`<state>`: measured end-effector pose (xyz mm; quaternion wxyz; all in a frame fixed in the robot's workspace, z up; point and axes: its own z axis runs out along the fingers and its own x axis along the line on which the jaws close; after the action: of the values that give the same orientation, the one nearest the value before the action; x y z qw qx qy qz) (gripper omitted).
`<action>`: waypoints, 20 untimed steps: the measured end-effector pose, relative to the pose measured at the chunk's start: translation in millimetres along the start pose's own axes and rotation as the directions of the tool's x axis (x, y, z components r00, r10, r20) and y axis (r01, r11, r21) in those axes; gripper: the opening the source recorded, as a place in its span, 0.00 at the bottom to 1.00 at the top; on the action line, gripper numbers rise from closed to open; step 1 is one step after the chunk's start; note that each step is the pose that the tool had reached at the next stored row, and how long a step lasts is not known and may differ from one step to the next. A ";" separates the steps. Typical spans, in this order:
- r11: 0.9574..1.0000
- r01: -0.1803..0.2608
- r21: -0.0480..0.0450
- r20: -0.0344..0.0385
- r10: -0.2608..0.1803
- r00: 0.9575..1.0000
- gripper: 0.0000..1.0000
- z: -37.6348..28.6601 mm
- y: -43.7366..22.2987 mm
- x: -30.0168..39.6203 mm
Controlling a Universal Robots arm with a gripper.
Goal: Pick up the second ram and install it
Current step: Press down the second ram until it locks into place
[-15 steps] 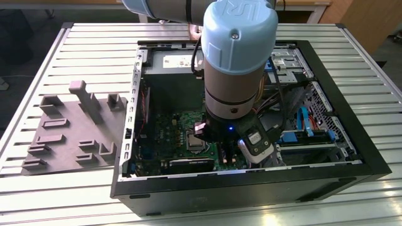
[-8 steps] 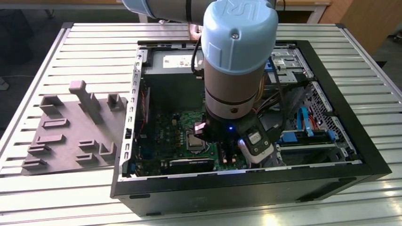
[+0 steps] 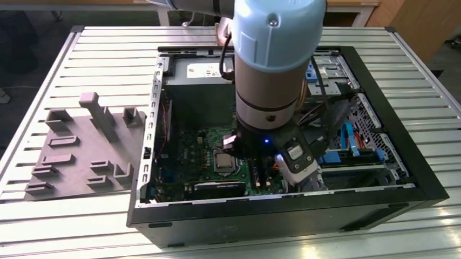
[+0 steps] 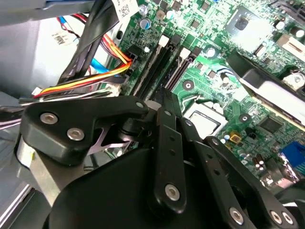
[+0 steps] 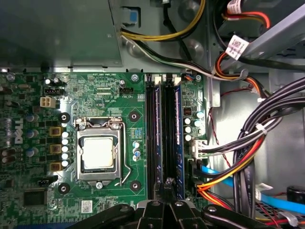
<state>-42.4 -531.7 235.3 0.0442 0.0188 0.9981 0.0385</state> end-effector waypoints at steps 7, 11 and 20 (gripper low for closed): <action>1.000 0.000 0.000 0.000 0.000 1.000 0.11 -7.3 0.6 -0.6; 1.000 0.000 0.000 0.000 0.000 1.000 0.11 -7.4 0.6 -0.6; 1.000 0.000 0.000 0.000 0.000 1.000 0.11 -7.1 5.8 -0.4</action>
<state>-42.4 -526.5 242.8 0.0443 0.0188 0.9981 0.0384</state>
